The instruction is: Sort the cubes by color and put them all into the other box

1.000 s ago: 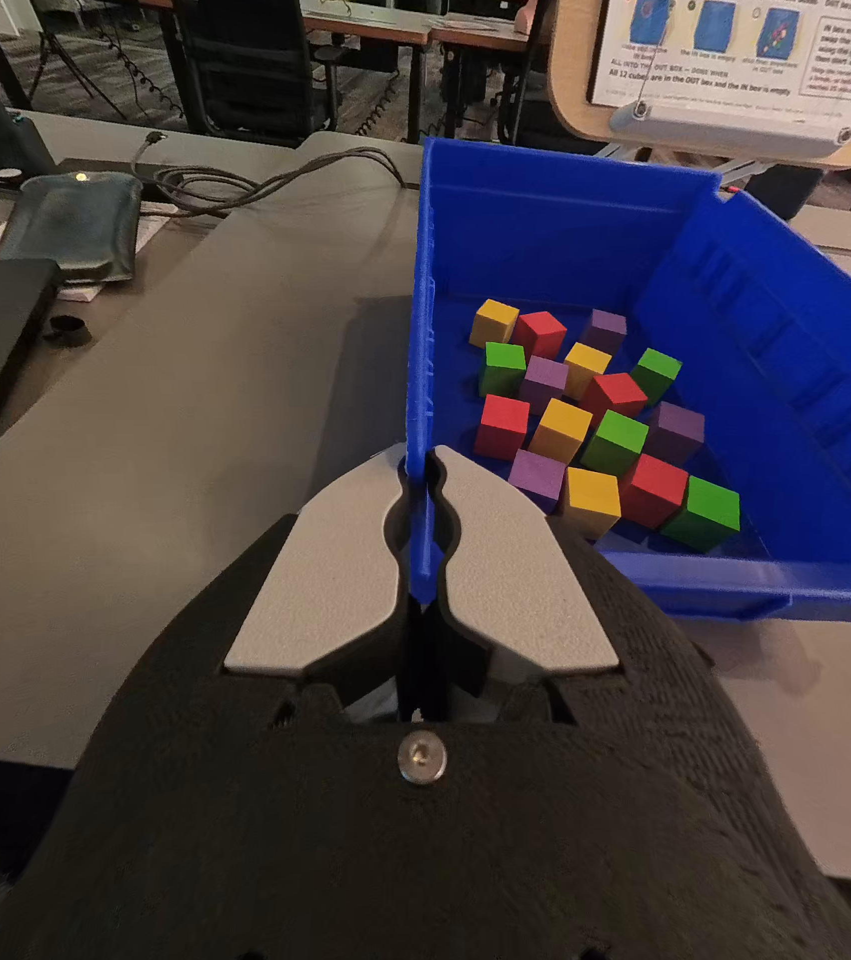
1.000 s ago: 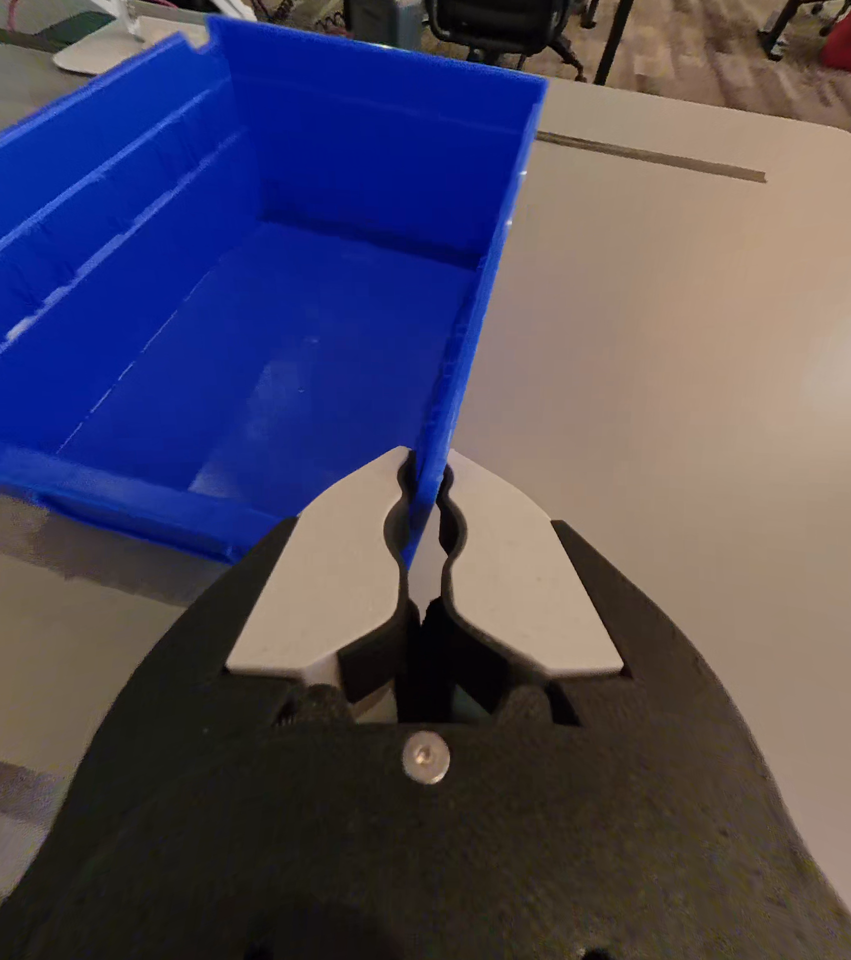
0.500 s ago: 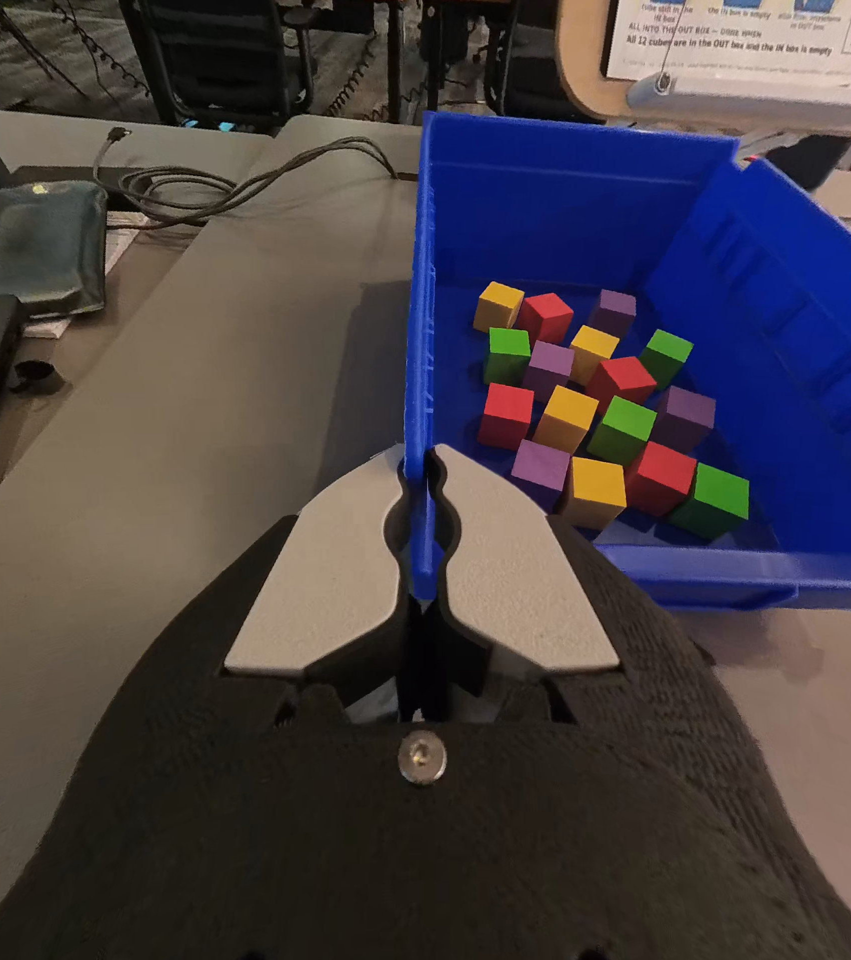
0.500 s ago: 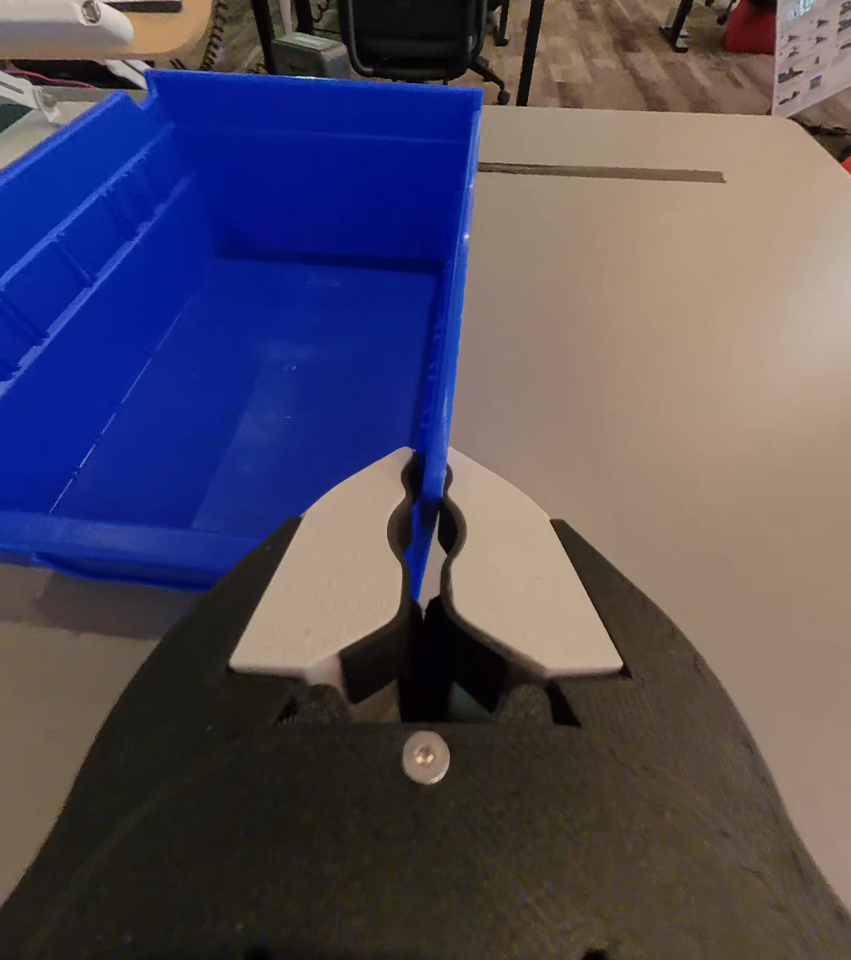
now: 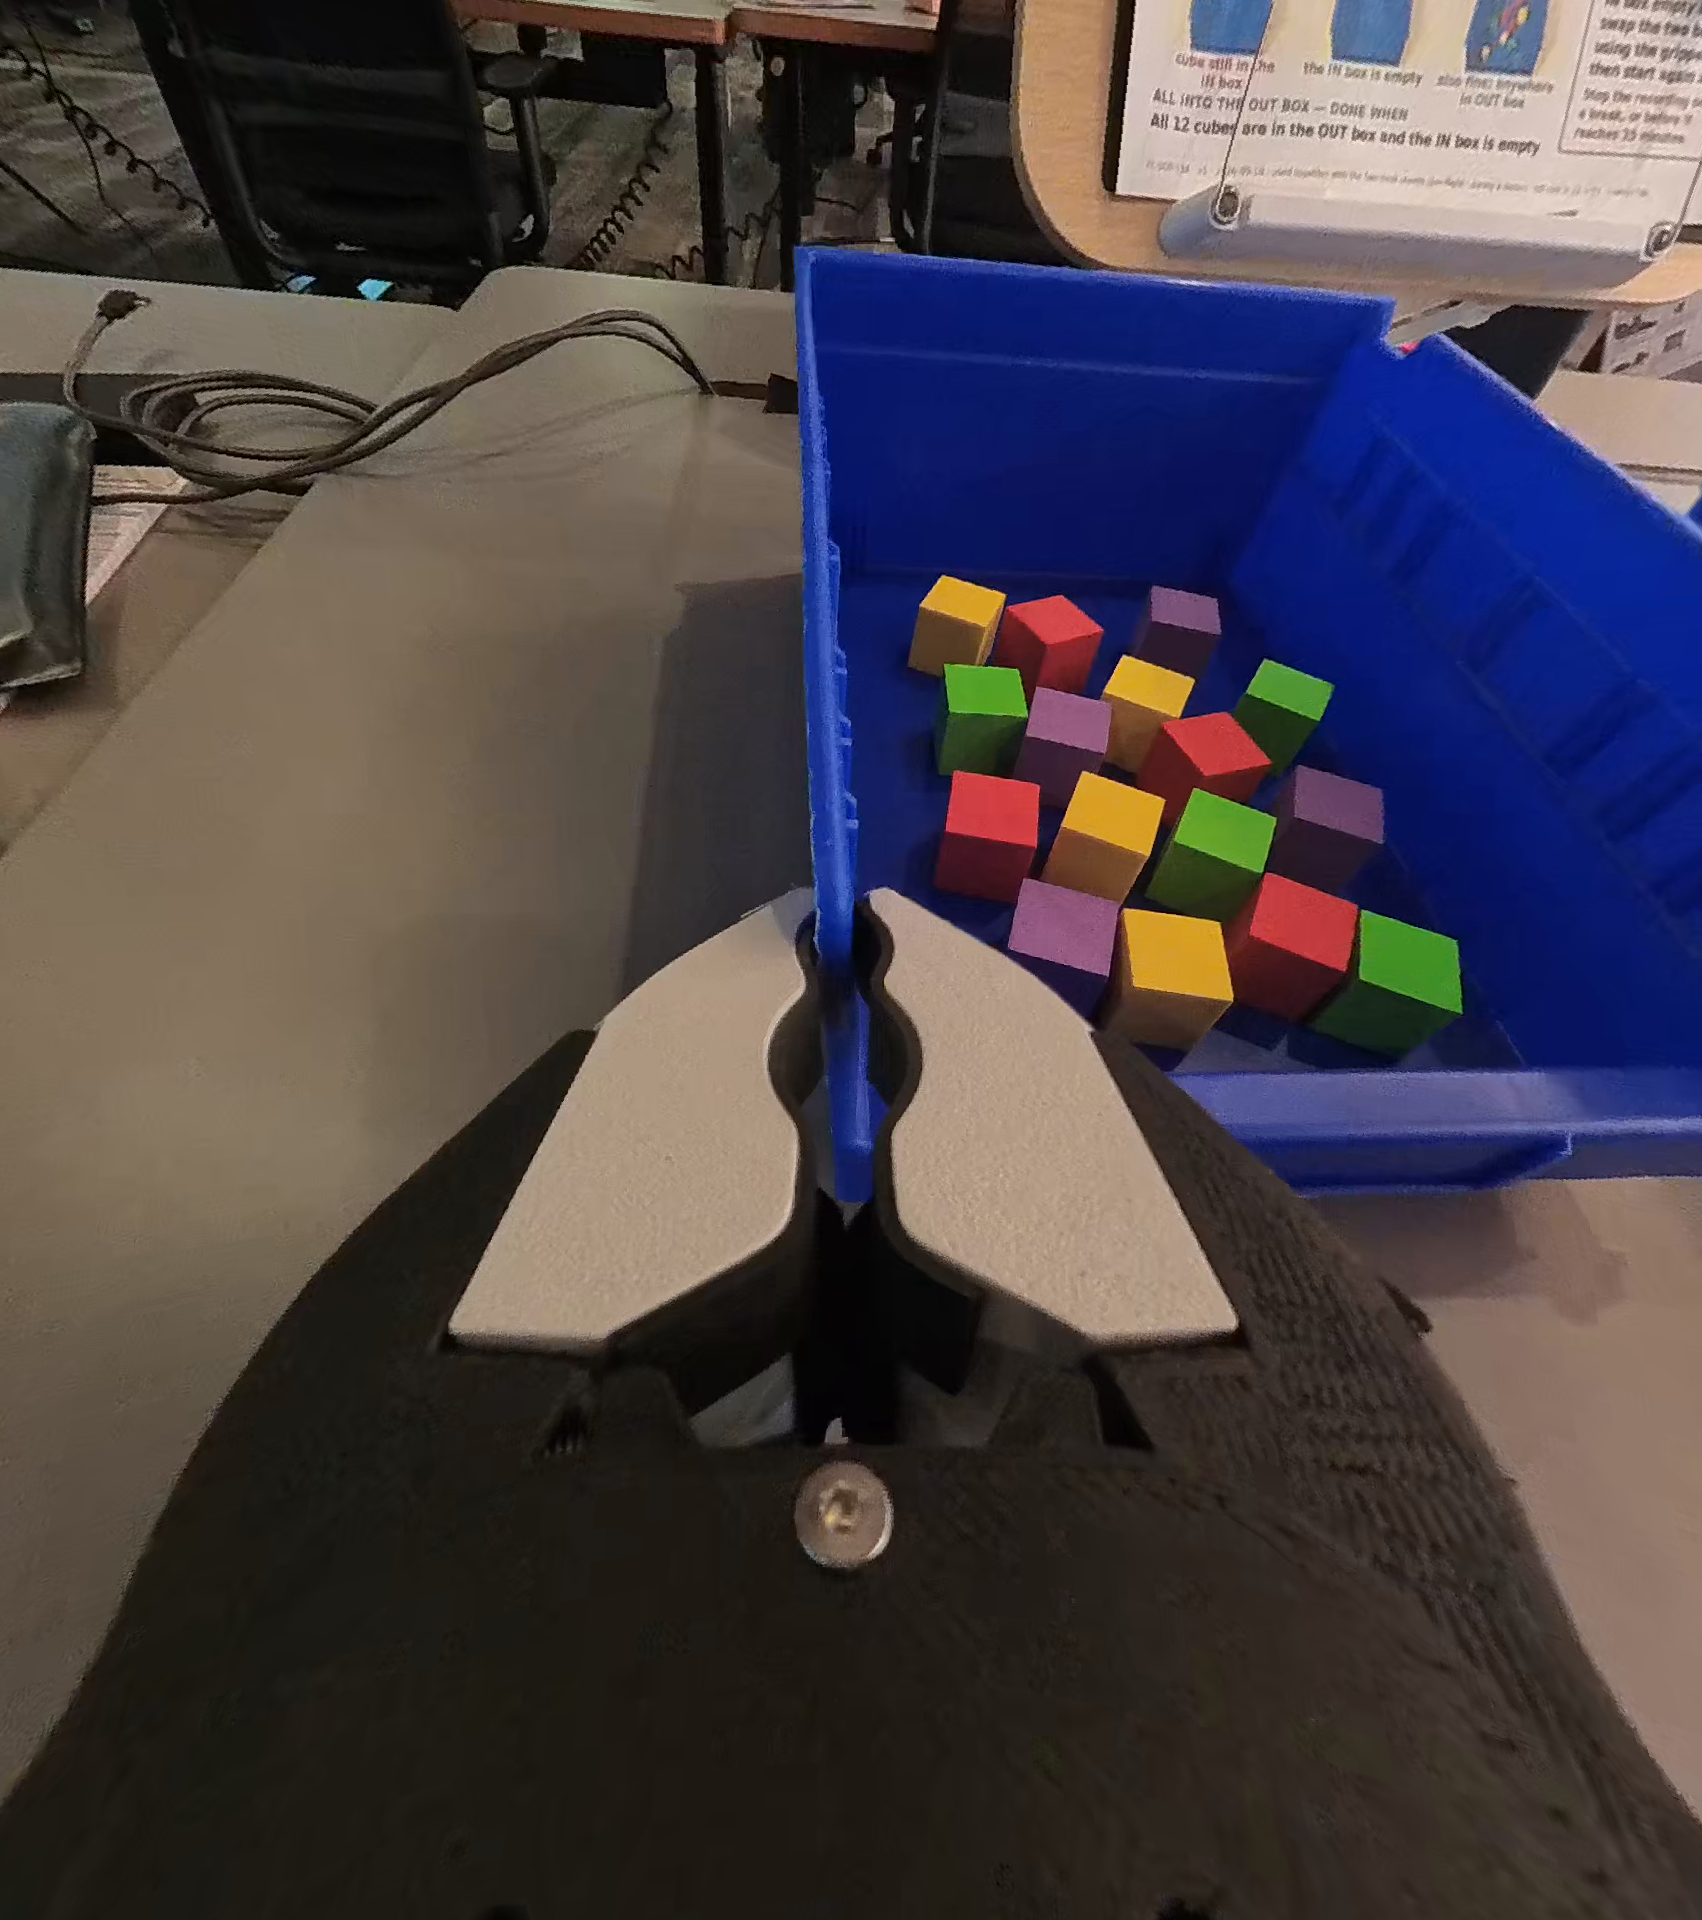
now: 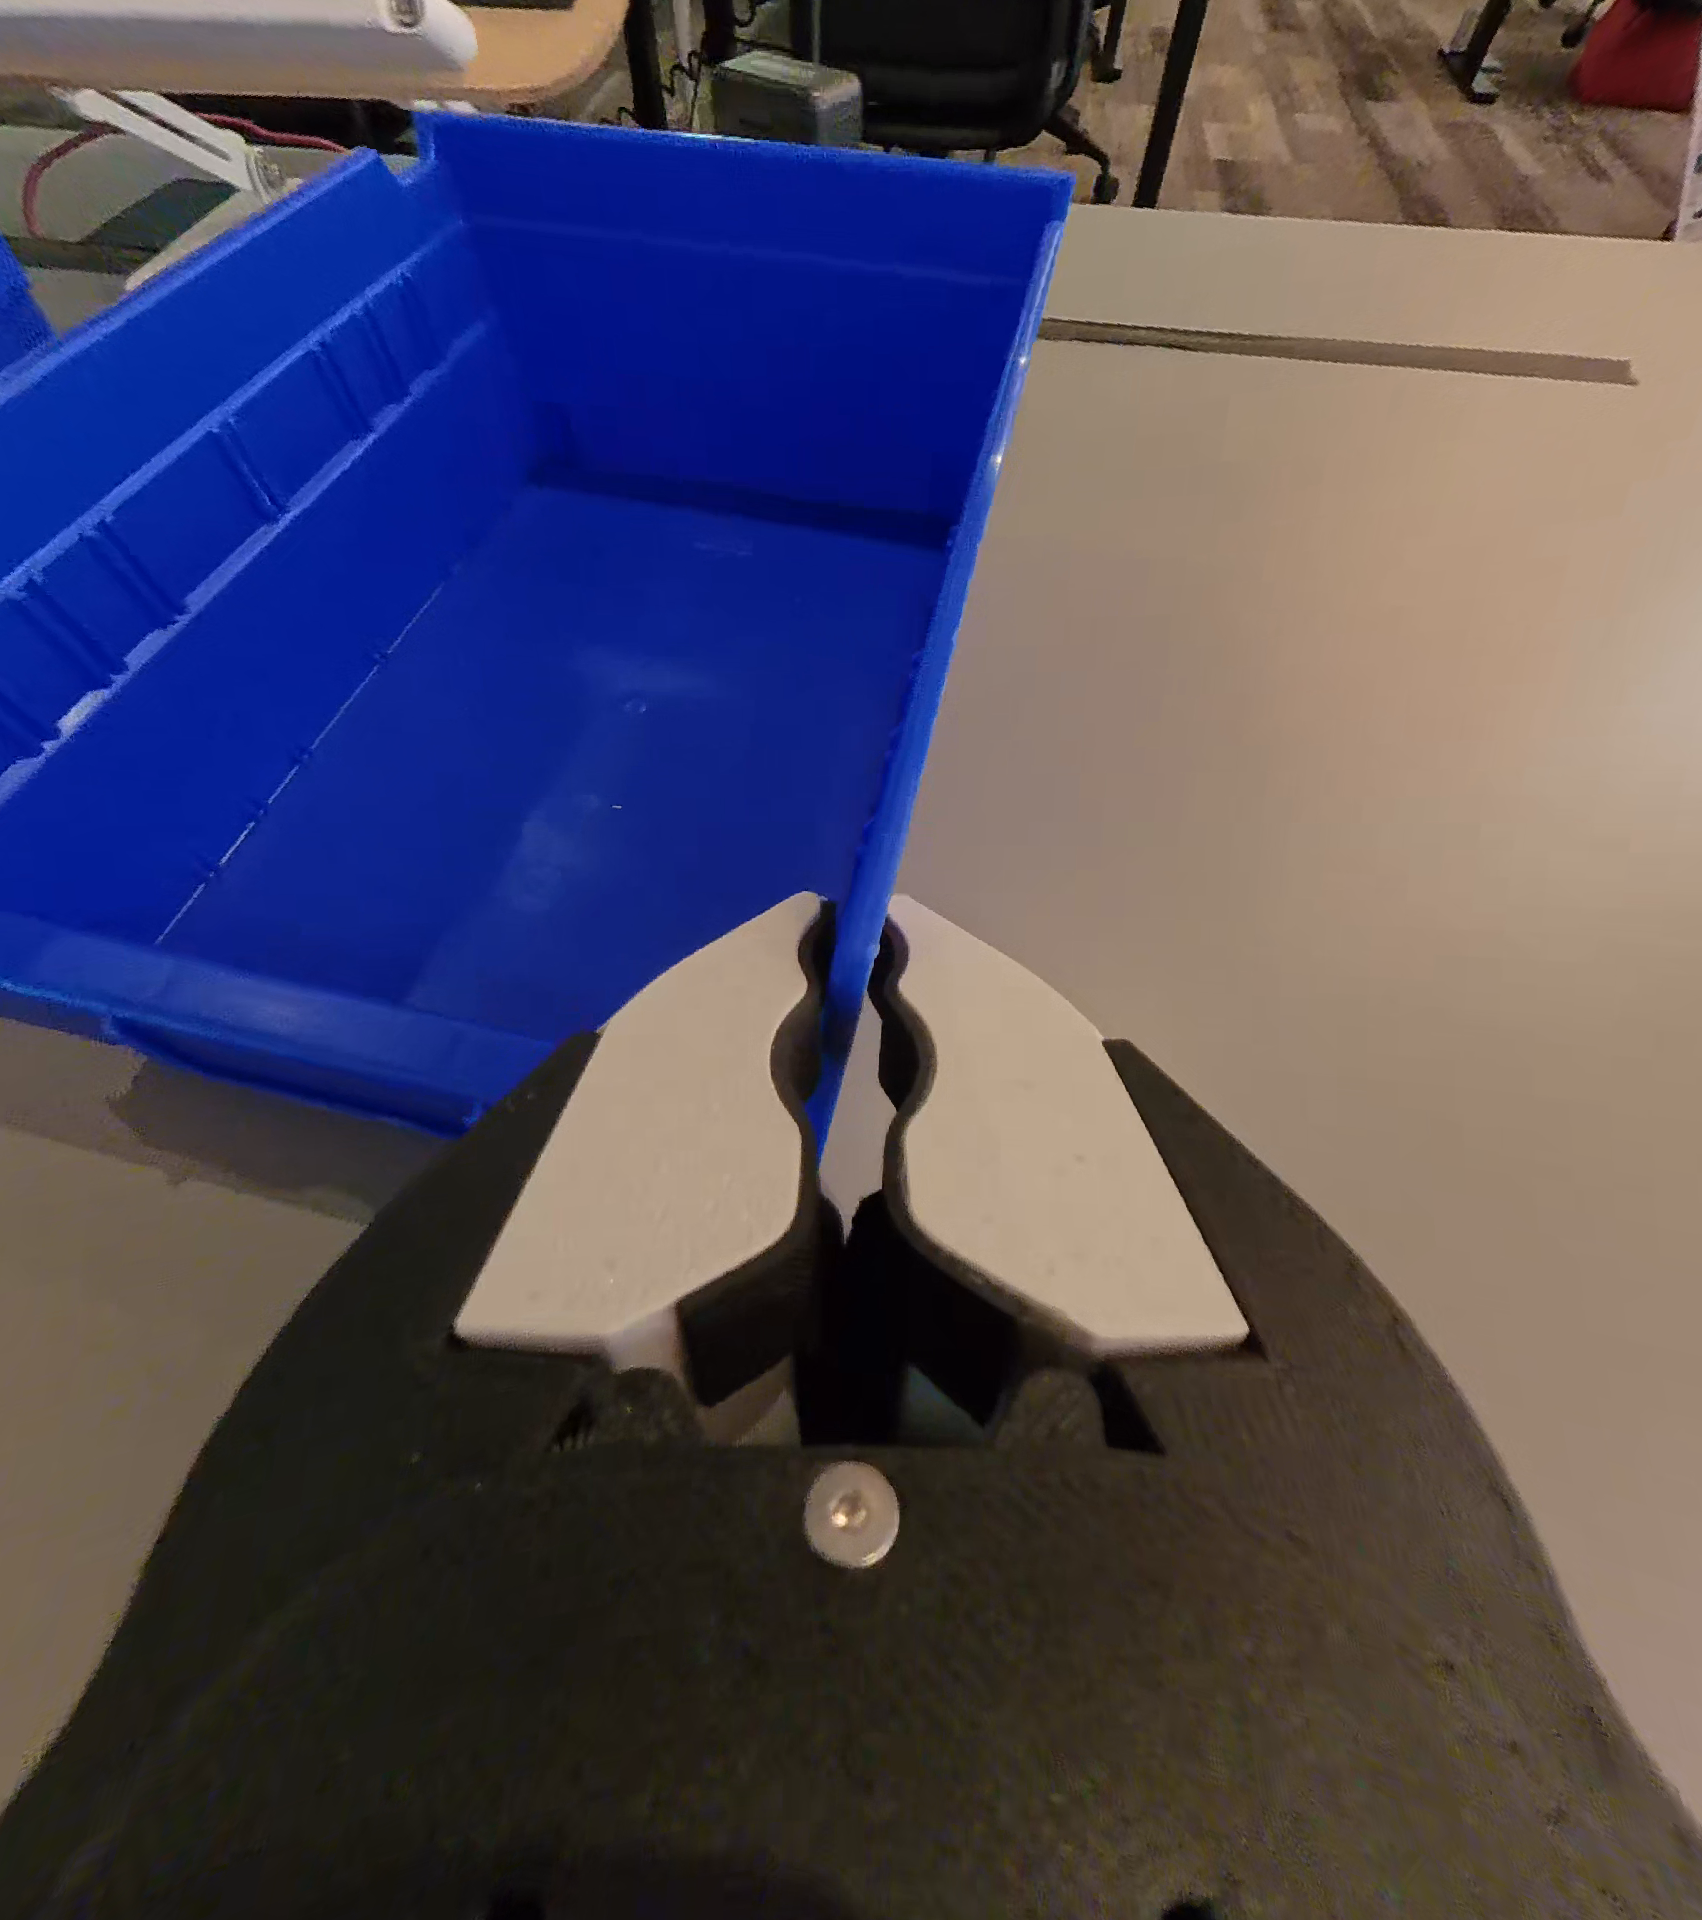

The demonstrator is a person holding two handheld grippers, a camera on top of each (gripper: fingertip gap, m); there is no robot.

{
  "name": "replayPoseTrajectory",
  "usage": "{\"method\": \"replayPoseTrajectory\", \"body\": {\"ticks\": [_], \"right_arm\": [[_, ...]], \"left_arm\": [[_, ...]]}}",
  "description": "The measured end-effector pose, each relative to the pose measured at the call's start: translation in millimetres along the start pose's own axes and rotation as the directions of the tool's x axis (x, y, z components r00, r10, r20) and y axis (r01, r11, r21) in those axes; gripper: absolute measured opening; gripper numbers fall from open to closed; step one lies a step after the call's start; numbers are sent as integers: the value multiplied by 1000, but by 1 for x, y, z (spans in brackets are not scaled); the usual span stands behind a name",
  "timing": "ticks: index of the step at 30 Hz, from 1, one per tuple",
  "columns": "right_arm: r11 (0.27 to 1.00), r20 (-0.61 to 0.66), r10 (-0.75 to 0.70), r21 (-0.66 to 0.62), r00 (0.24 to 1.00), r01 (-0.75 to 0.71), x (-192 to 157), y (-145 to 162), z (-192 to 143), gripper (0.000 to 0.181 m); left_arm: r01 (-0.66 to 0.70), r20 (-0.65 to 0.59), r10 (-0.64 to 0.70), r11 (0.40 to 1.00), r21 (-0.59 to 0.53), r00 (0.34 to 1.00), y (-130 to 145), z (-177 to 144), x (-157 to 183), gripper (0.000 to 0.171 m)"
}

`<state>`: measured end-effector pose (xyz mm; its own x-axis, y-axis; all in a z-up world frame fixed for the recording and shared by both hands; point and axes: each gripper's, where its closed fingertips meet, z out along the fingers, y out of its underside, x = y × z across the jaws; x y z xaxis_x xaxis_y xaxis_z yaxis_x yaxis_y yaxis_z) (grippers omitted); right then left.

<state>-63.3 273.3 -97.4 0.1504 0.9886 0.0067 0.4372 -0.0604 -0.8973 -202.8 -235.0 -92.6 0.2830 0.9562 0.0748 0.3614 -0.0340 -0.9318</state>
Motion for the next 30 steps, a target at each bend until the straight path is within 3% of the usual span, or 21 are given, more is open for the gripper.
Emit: {"method": "replayPoseTrajectory", "body": {"ticks": [30], "right_arm": [[1000, -3, 10, 13, 1000, -10, 9, 0, -1, 6]], "left_arm": [[42, -54, -41, 999, 15, 998, 2, -10, -10, 4]]}}
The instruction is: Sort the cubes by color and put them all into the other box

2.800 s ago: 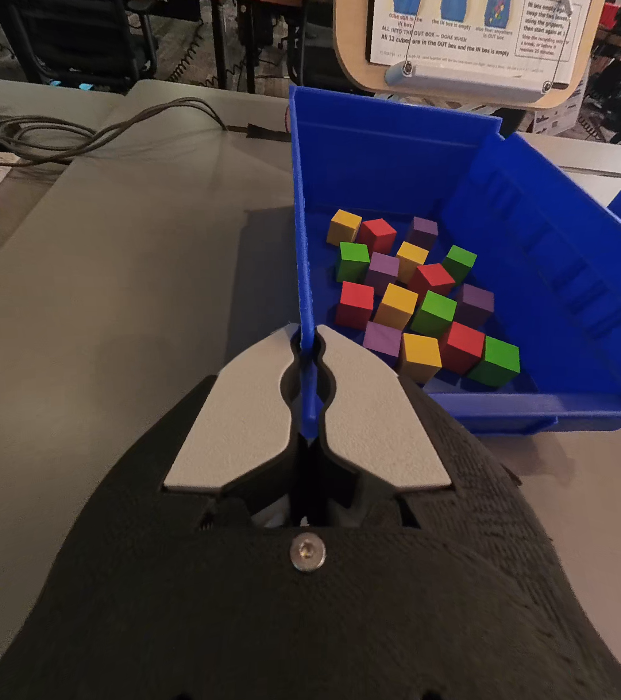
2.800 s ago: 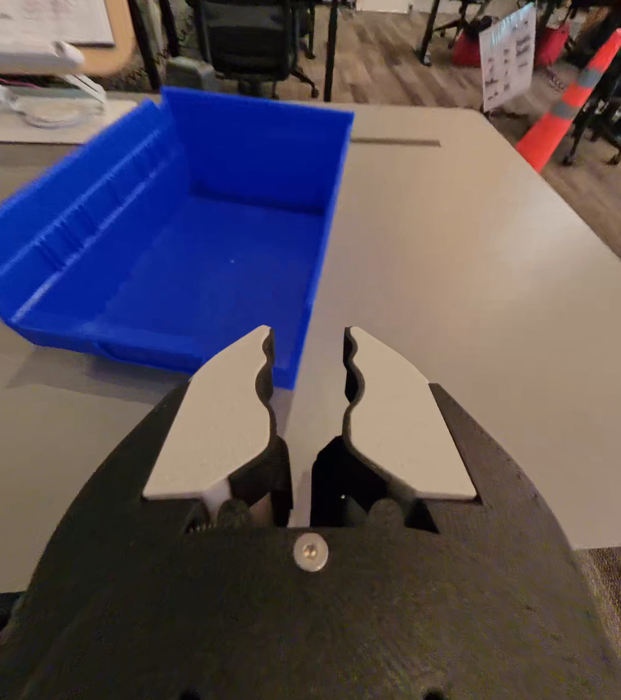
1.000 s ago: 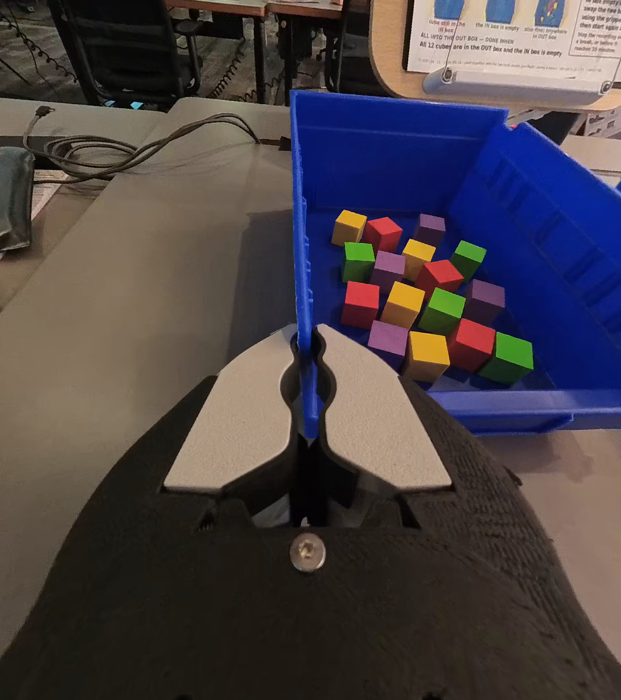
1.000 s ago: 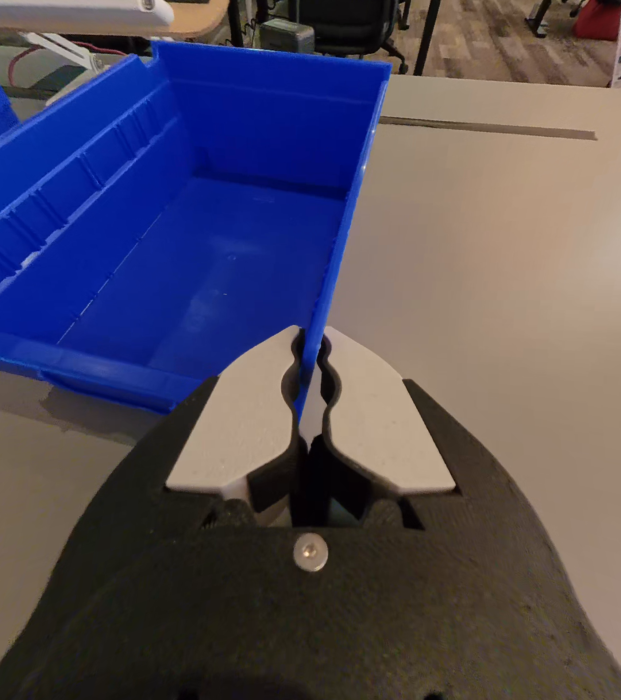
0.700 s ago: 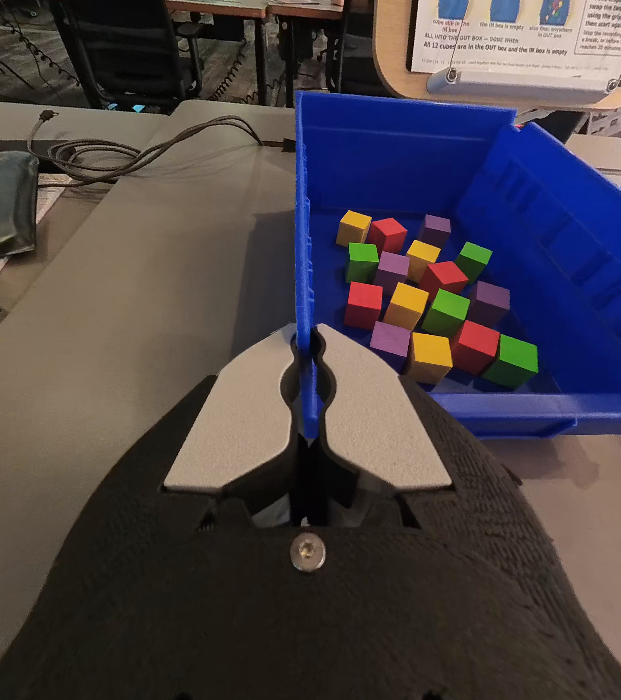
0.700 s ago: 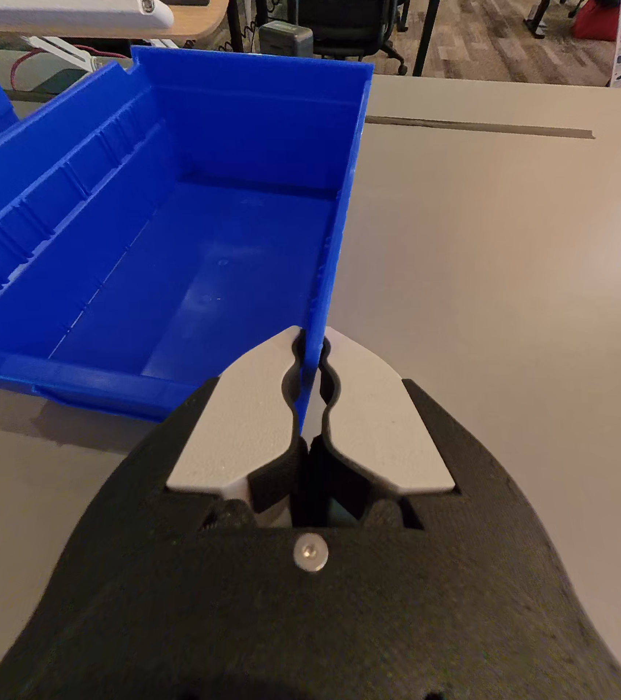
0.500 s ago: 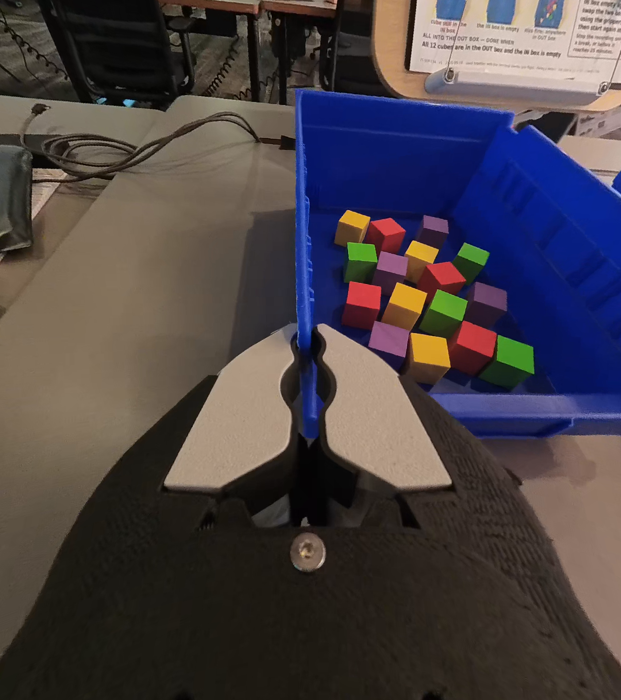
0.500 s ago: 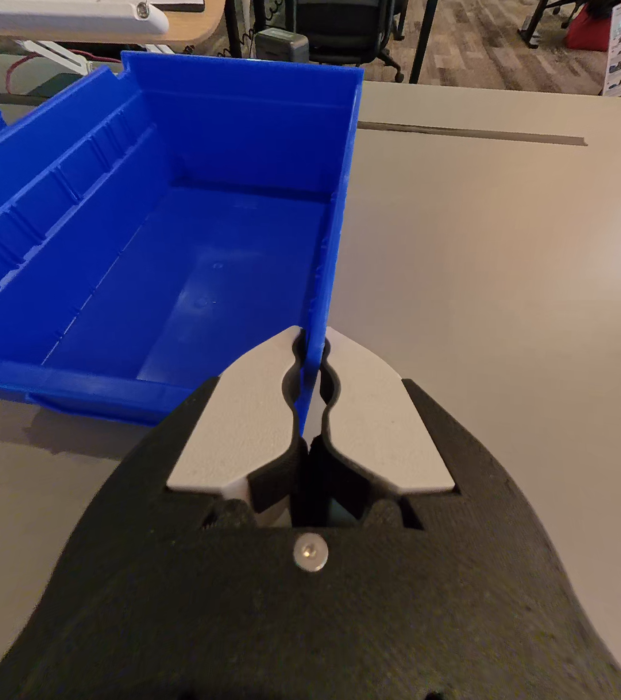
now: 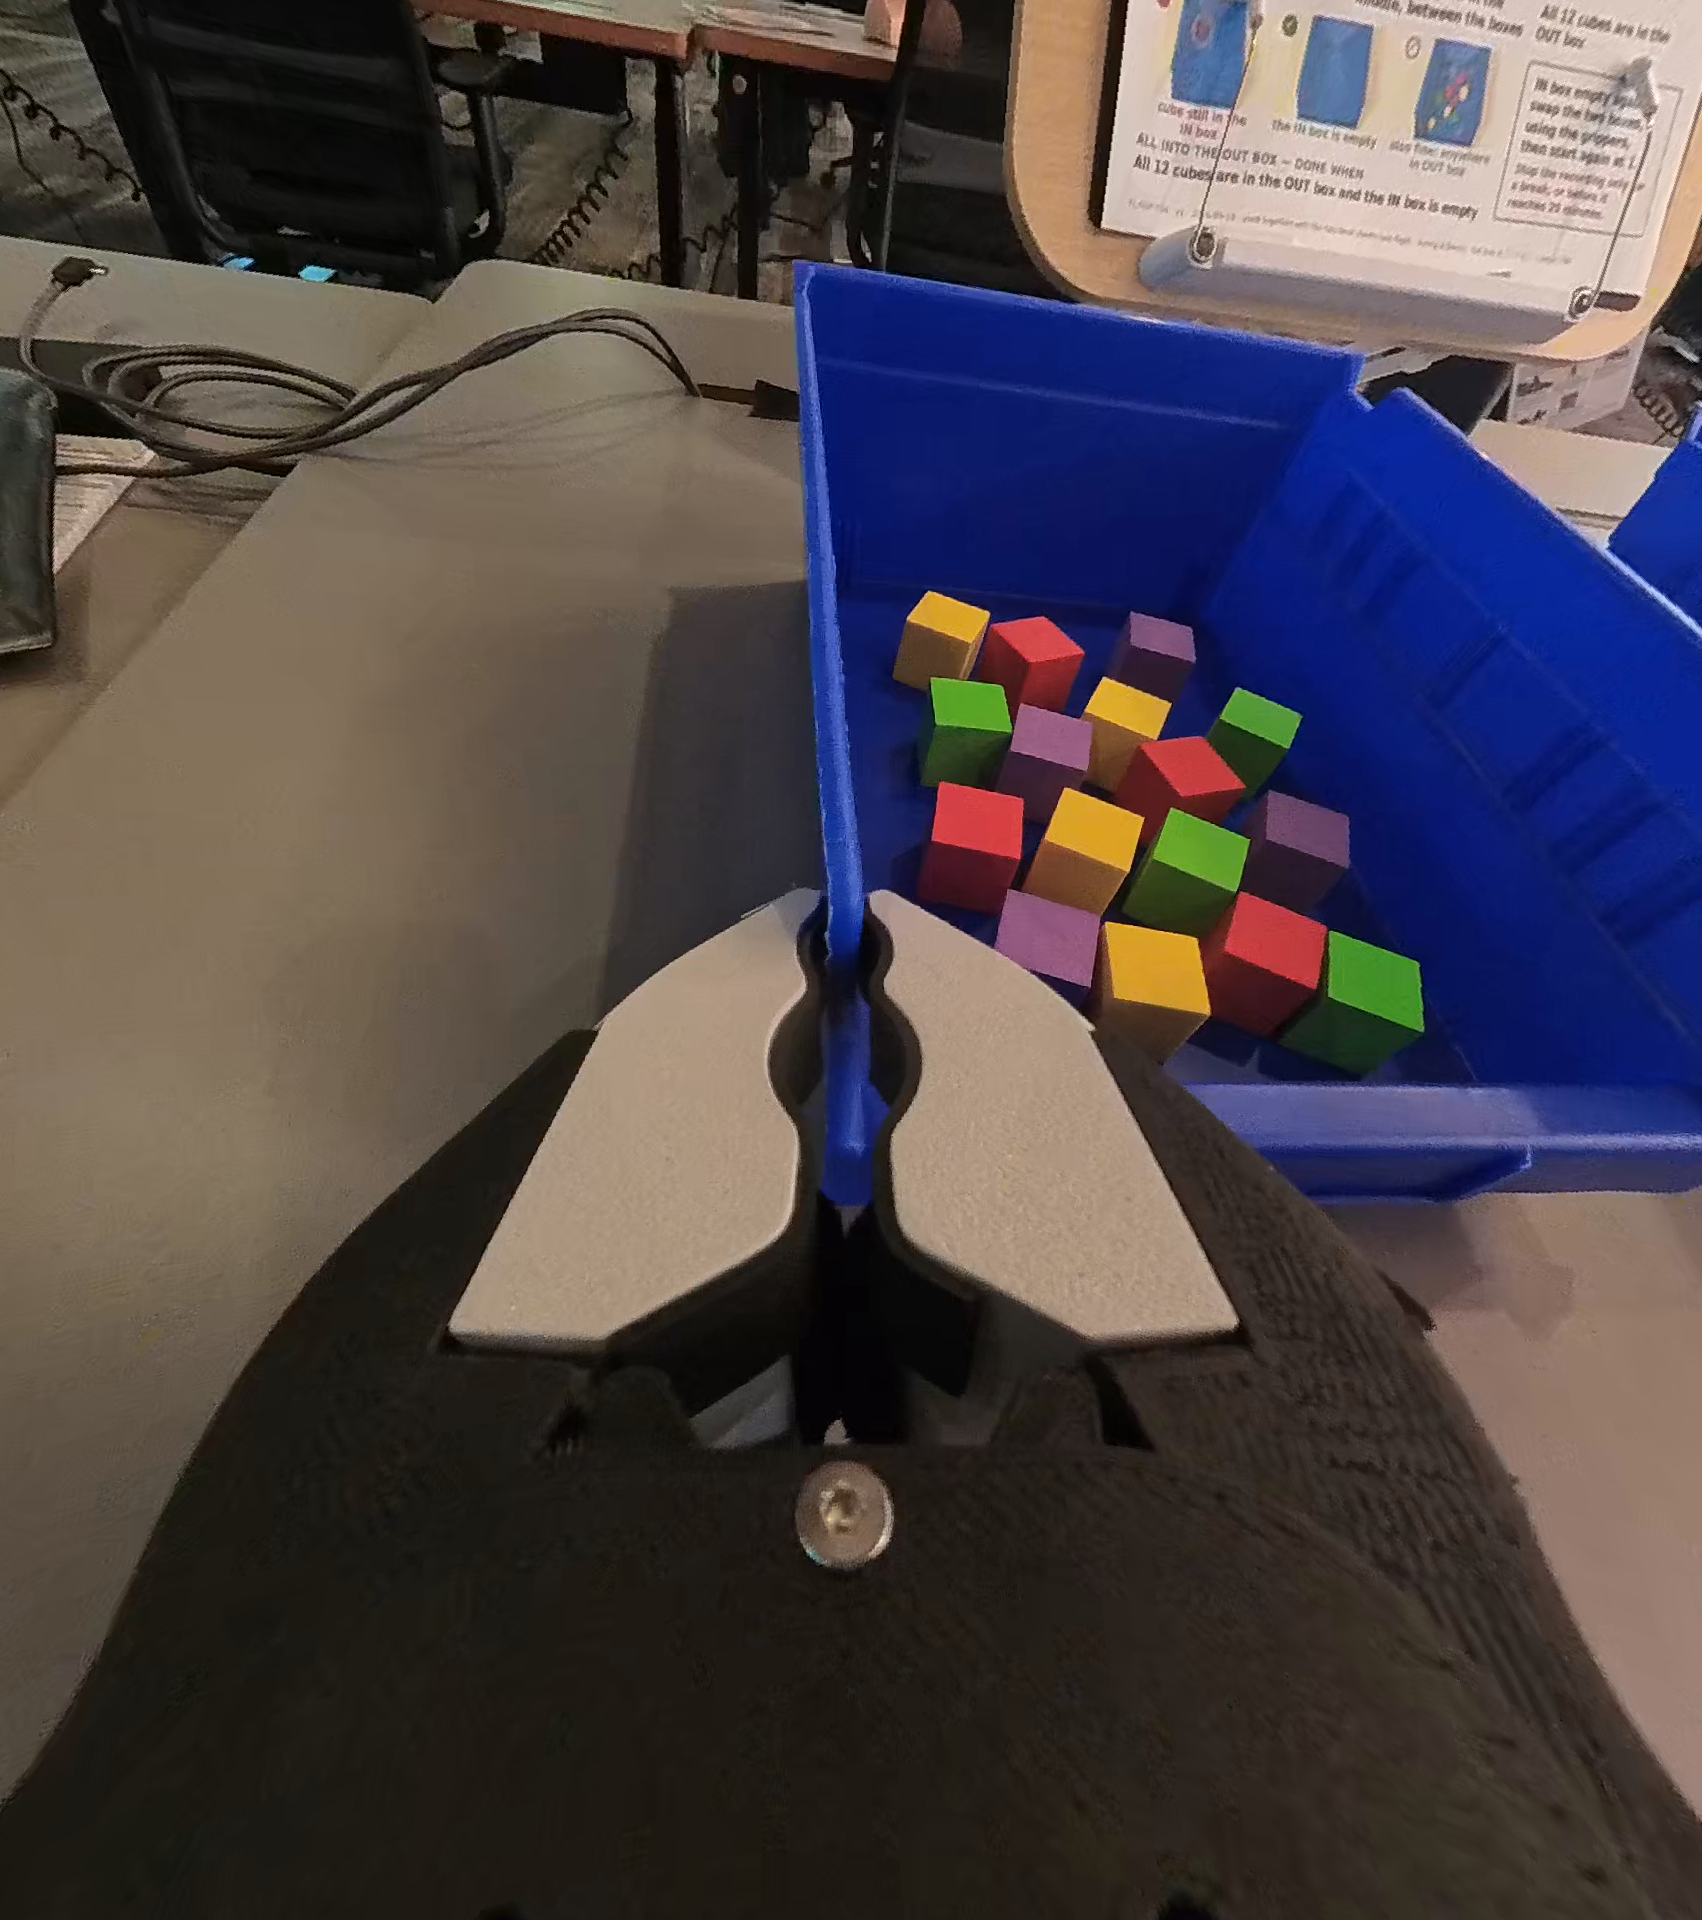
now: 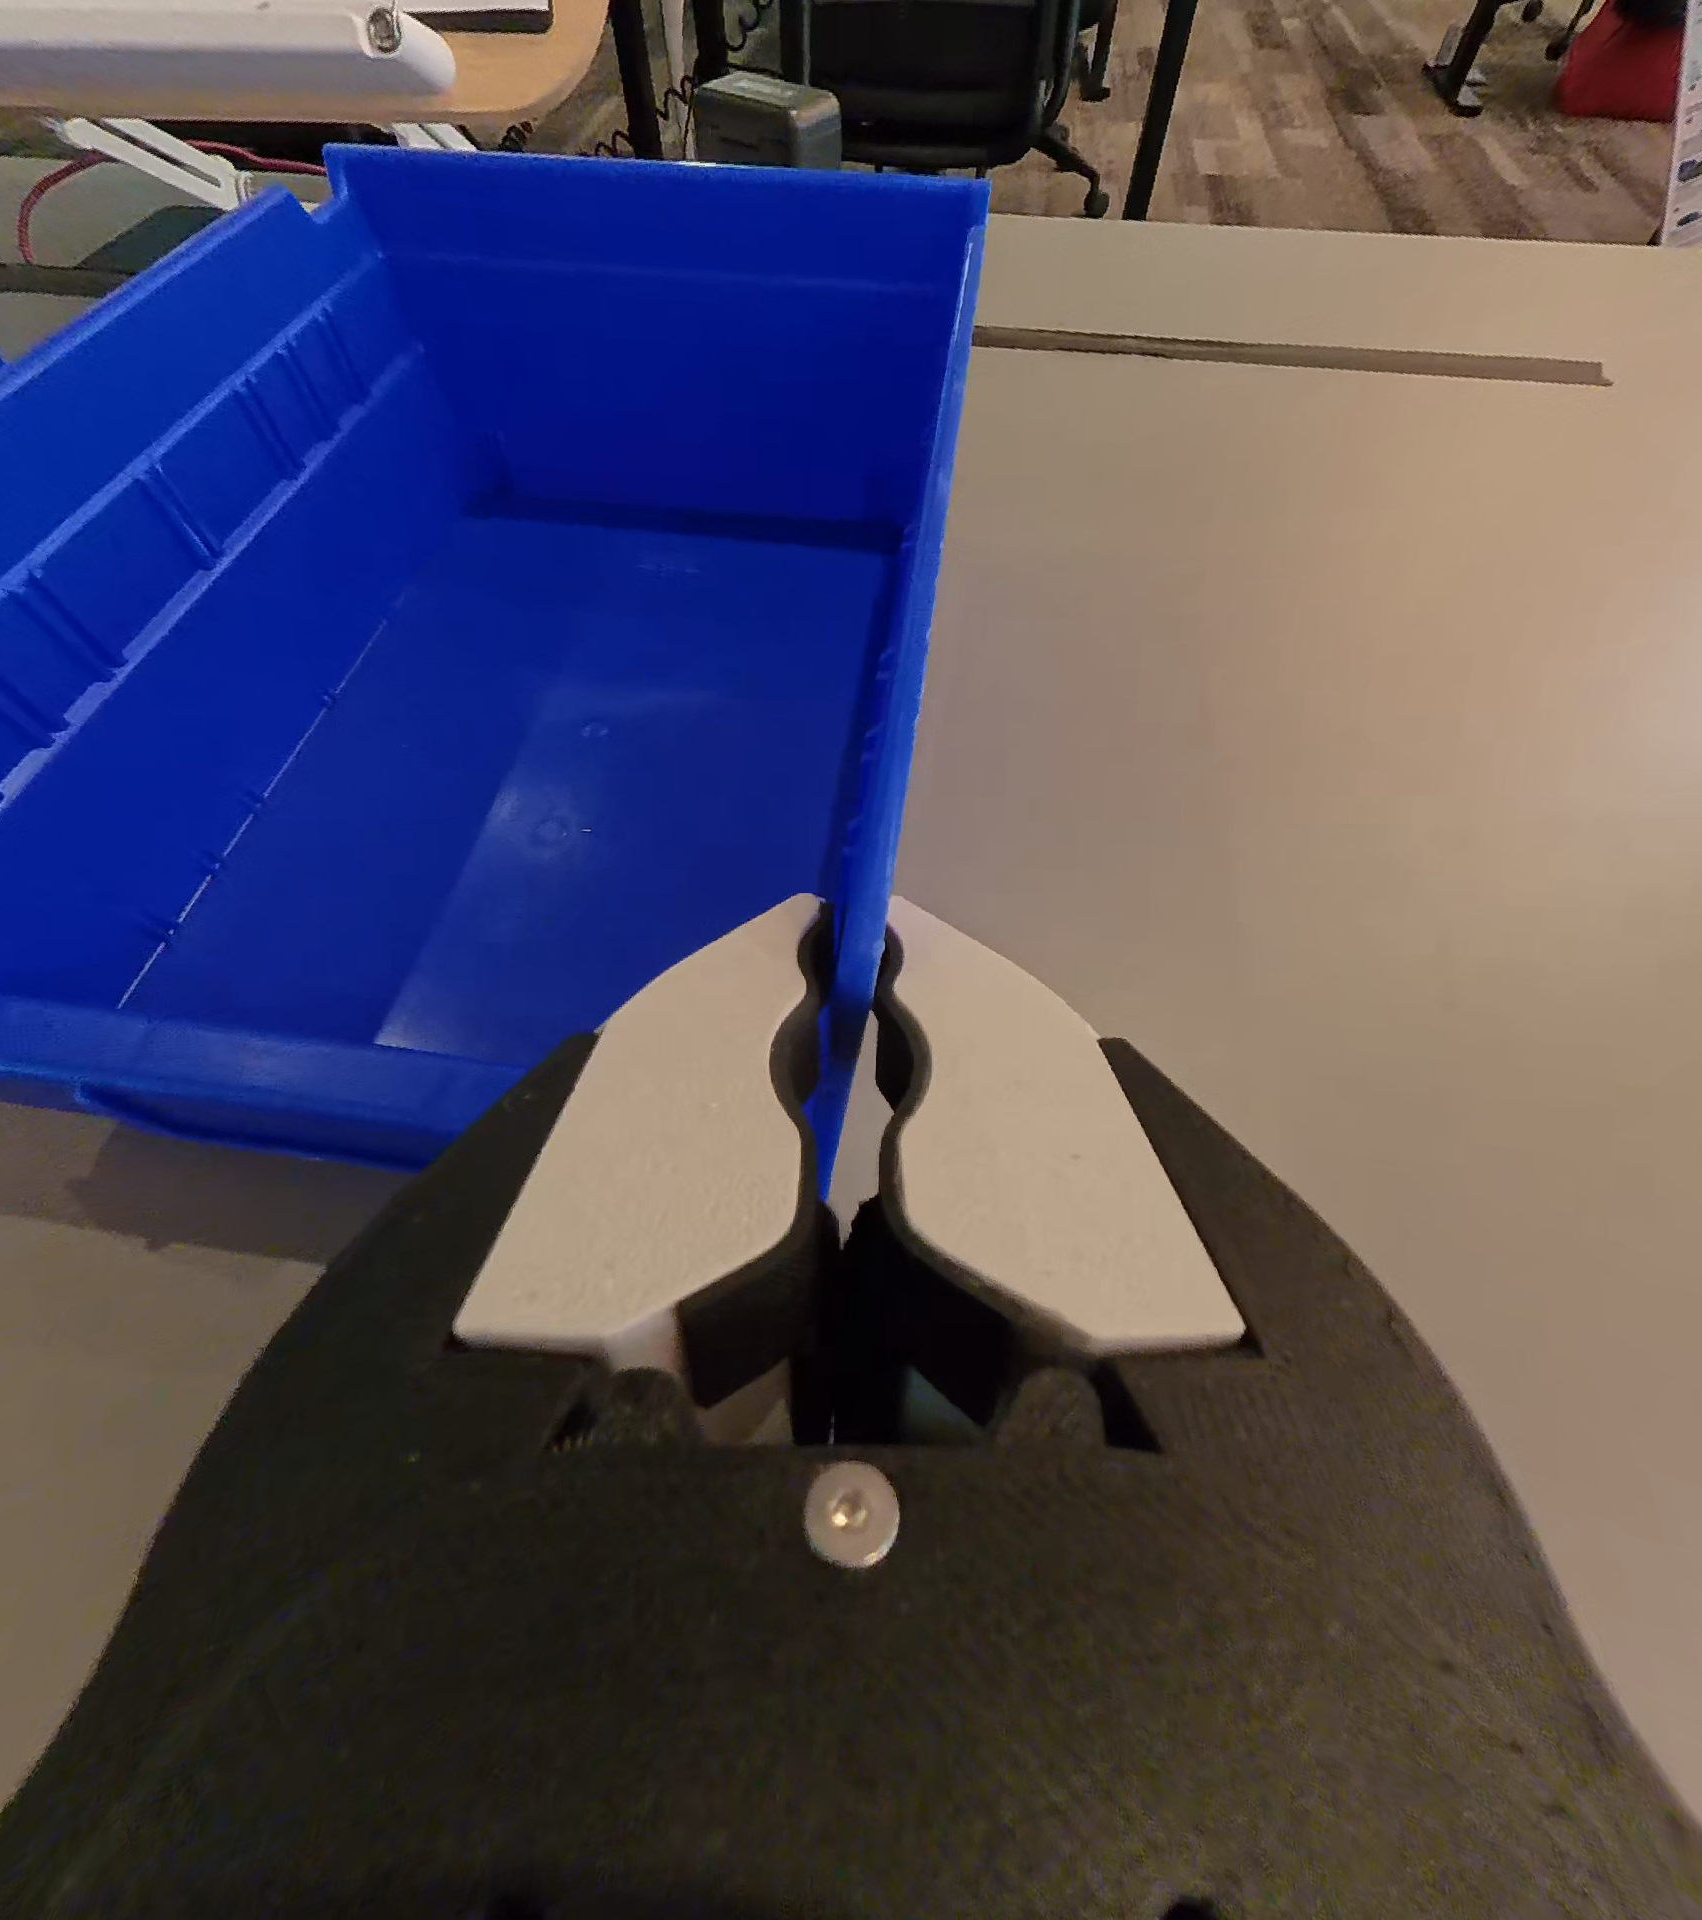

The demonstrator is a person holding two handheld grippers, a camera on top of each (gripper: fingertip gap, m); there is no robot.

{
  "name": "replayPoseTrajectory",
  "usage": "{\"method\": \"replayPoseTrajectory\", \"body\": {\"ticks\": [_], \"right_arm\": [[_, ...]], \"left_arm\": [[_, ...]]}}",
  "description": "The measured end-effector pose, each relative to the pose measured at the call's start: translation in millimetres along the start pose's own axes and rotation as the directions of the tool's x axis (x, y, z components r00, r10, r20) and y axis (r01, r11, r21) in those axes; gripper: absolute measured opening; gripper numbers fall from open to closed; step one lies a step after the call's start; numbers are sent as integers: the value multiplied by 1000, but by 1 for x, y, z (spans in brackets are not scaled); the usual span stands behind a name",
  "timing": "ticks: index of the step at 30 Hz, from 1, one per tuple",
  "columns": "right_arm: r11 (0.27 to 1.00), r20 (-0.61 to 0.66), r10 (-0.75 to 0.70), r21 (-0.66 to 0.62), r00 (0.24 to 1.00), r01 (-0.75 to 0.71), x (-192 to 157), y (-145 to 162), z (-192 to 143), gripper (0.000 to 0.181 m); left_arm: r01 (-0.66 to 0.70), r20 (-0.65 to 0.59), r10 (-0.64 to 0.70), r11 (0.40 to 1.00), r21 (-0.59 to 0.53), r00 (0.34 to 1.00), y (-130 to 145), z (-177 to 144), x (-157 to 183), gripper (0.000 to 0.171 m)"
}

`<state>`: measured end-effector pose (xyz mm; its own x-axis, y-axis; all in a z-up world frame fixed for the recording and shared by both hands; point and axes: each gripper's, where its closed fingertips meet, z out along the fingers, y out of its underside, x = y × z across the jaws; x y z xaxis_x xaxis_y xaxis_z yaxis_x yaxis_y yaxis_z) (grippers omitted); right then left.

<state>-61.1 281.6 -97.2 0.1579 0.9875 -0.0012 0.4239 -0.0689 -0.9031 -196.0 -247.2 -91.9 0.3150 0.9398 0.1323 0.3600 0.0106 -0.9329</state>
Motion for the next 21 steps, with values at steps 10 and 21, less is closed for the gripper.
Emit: {"method": "replayPoseTrajectory", "body": {"ticks": [10, 21], "right_arm": [[996, -21, 4, 88, 1000, -2, 10, -17, -20, 44], [996, -46, -13, 92, 999, 17, 17, -10, -37, 60]], "left_arm": [[32, -27, -31, 999, 30, 999, -11, -9, 9, 66], [32, -79, -23, 993, 116, 997, -14, -78, 44, 89]]}}
